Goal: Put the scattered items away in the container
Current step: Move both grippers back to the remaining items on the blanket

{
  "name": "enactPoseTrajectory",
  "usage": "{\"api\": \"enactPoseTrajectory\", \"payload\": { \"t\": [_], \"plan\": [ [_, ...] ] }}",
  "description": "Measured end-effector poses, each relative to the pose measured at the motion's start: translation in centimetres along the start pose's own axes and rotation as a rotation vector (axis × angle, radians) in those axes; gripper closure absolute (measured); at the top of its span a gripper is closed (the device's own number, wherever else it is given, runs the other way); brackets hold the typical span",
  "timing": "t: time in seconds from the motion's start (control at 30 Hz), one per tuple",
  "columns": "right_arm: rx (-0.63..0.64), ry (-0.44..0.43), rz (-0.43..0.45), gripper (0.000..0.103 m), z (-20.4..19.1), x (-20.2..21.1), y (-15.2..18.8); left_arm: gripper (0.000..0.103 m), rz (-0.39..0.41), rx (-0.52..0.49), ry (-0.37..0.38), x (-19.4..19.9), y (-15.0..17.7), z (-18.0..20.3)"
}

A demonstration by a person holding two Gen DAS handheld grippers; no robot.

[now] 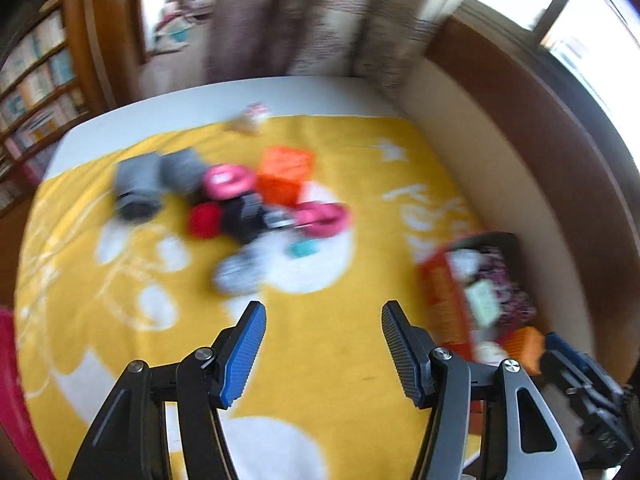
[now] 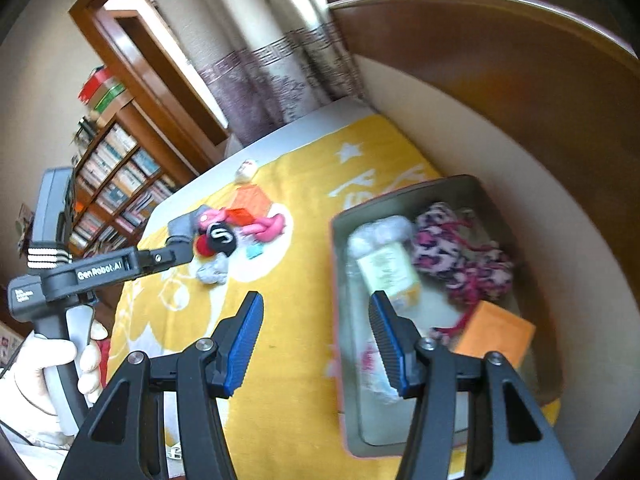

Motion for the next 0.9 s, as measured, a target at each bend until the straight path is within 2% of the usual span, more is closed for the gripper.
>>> {"api": "enactPoseTrajectory", "payload": {
  "t": [0.2,0.6,0.9],
  "plan": [
    [0.044,-0.038,-0.046,0.044,-3.3,-2.6,0.5,0.041,-0.022,0.104,-0.046,0.3,1.6,-6.6],
    [0.119,-0.081,-0.161,0.044,-9.6,-8.2,1.7,0.041,-0.051,0.188,-0.055,0.4,2.9,-13.0],
    [0.099,-0.061,-0.241,0.044,-11.1,-12.3,2.3,0.041,-0.094,0.216,-0.033,-1.2,3.1,-15.6]
  ]
}}
Point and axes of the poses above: each gripper's, at about its wrist camera, not at the fingertips, and x roughly against the way its jaws point, z to its right, y to its underside, the point moved 8 cm from there along -x, roughly the way its jaws point, and after that the axes turned 3 degrees about z, right-handed, at the moved point
